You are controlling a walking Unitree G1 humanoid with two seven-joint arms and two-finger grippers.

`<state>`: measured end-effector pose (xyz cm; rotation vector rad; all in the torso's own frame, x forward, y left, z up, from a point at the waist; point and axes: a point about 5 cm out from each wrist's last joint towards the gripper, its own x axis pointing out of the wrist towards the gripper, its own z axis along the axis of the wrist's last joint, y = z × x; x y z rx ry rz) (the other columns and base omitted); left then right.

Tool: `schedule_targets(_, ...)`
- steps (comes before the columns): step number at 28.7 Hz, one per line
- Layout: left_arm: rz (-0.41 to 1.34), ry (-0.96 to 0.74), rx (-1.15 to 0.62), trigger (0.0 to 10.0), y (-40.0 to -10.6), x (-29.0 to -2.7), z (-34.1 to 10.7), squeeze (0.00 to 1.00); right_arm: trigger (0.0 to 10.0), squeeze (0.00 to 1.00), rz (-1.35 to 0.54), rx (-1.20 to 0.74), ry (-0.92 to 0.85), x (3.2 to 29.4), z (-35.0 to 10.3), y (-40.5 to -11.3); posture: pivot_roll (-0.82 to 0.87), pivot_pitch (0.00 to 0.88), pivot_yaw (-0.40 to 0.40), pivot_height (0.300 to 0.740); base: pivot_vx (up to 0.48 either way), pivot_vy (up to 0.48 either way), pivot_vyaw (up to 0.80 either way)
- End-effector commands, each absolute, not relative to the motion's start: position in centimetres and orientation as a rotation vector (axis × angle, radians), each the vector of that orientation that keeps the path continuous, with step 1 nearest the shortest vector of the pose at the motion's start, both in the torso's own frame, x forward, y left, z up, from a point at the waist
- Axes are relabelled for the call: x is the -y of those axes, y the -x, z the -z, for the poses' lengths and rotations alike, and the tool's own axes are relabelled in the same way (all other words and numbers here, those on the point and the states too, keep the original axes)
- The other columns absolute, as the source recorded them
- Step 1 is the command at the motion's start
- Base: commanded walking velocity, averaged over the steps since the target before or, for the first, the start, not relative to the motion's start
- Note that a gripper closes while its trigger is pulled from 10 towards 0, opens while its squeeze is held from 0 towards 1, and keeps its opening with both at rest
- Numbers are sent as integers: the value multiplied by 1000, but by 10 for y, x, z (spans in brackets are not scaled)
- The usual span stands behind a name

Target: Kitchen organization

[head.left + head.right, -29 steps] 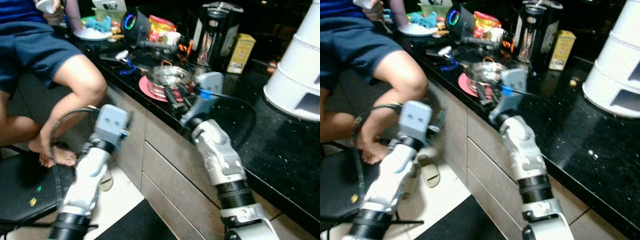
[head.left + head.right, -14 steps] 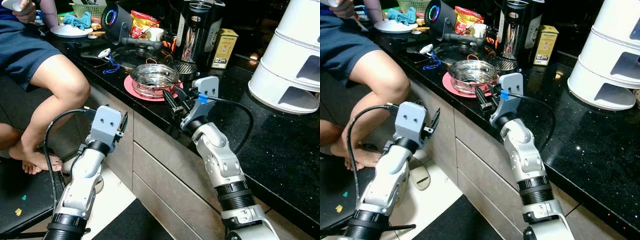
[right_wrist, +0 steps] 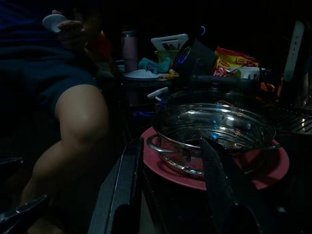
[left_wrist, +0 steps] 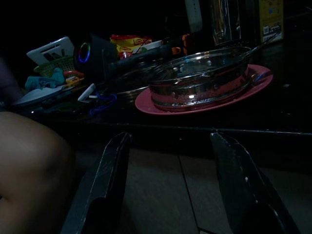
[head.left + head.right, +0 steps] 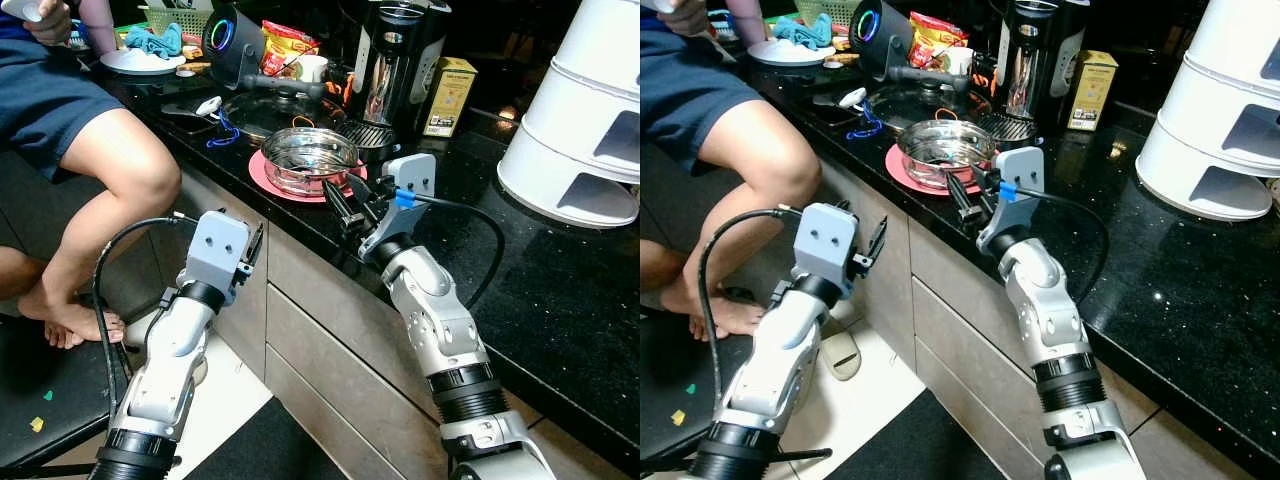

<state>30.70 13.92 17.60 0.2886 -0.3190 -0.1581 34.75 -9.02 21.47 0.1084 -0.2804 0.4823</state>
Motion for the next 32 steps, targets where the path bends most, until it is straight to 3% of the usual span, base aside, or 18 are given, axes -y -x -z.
schedule_targets(1,176,-292,313,10000,-305,-137,-175,0,10000,0,-477,272,-117,92,-209,-346,-2,0,-72,740,251,0,0)
schedule_targets(24,200,-288,308,10000,-305,-132,-175,0,10000,0,-497,273,-144,96,-207,-343,-6,0,-72,740,277,0,0)
schedule_targets(32,229,-261,319,10000,-305,-126,-178,0,10000,0,-489,308,-297,107,-217,-342,-4,0,-71,740,133,0,-100)
